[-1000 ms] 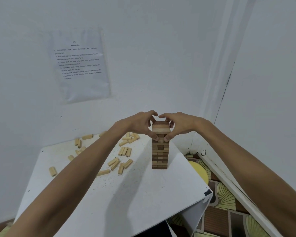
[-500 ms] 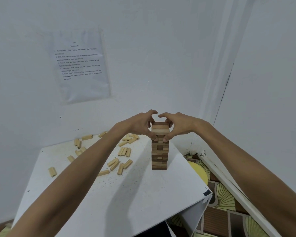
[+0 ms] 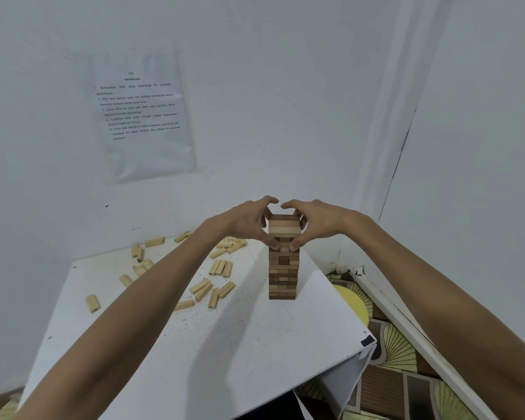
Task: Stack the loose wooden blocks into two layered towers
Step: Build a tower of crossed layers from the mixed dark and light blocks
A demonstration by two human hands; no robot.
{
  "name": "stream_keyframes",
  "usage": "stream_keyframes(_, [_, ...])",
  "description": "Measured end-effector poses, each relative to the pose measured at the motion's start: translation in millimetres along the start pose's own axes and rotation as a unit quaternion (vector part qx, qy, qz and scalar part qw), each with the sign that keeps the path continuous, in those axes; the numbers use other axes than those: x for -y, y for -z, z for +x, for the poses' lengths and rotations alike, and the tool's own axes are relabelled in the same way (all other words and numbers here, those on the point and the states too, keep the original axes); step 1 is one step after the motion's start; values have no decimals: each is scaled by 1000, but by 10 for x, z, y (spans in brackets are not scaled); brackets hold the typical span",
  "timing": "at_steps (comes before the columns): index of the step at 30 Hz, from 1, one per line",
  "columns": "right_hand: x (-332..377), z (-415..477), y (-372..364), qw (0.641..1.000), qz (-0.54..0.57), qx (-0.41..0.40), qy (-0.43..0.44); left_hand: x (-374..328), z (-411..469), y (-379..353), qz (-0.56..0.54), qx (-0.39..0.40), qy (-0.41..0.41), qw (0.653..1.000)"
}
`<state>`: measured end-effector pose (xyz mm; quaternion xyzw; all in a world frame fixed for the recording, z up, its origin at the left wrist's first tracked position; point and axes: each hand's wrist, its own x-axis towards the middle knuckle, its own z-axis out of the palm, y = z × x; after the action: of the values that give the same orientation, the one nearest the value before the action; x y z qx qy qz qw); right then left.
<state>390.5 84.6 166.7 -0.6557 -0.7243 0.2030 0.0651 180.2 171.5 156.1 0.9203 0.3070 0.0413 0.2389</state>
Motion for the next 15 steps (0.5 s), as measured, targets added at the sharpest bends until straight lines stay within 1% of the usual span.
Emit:
stream_keyframes(5, [1,-4,-6,1000,-5,8,-8,22,-12,-14,-4,3,3,1000])
stream_keyframes(8, [41,-26,8,1000,1,-2,-8,33,-58,-17,-7,5,9,1000])
stream_keyframes(12, [204,-80,68,999,-19,-39,11,70,-190,29,-6,3,30,1000])
stream_keyframes(15, [382,-112,94,995,-45,-81,43,142,-322,108,3,-7,53,999])
